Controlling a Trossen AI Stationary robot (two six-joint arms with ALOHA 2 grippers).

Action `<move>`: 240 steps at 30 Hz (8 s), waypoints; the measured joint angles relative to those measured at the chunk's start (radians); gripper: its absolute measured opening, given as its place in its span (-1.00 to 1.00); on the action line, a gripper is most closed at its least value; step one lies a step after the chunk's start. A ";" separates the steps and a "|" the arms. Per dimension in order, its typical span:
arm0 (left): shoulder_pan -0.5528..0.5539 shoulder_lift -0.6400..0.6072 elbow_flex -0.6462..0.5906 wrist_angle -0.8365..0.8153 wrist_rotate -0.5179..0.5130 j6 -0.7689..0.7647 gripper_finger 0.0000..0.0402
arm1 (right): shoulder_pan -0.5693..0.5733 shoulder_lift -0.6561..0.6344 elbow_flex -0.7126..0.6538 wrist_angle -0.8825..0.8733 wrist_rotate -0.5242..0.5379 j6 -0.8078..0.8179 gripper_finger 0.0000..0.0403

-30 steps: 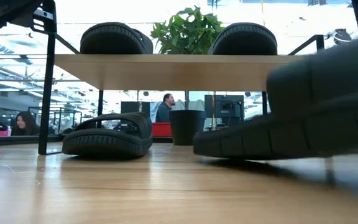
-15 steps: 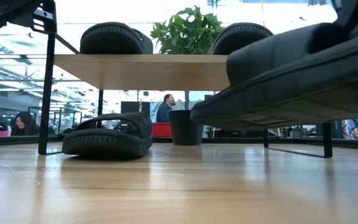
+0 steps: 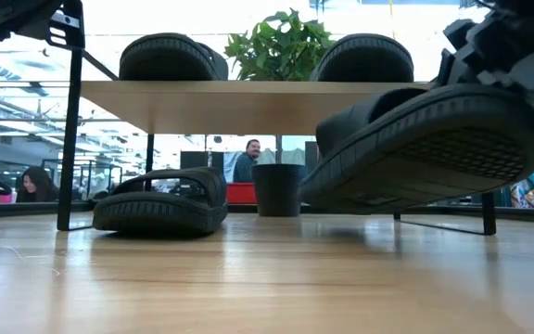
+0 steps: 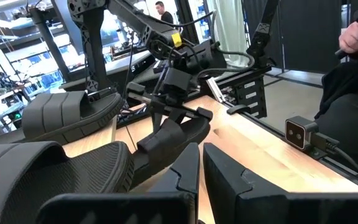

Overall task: Pick and place slides into the shelf
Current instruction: Put the black slide under the shelf, then adjust the shelf

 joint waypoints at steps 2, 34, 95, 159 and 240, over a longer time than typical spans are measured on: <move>0.000 0.000 0.000 0.000 0.000 0.007 -0.88 | -0.007 0.000 0.000 -0.025 0.000 0.032 -1.00; 0.000 0.000 0.000 0.000 0.000 0.025 -0.88 | -0.105 0.000 -0.091 0.041 -0.243 0.015 -0.68; 0.000 0.000 0.000 -0.002 0.002 0.008 -0.88 | 0.082 -0.104 -0.091 0.436 -0.468 -0.342 -0.99; -0.002 0.000 0.000 -0.016 -0.022 -0.007 -0.88 | 0.015 -0.153 -0.249 0.627 -0.408 -0.477 -1.00; -0.116 -0.287 -0.012 -1.001 -0.776 -1.211 -0.88 | 0.184 -0.763 -0.369 -0.852 -0.103 0.690 -1.00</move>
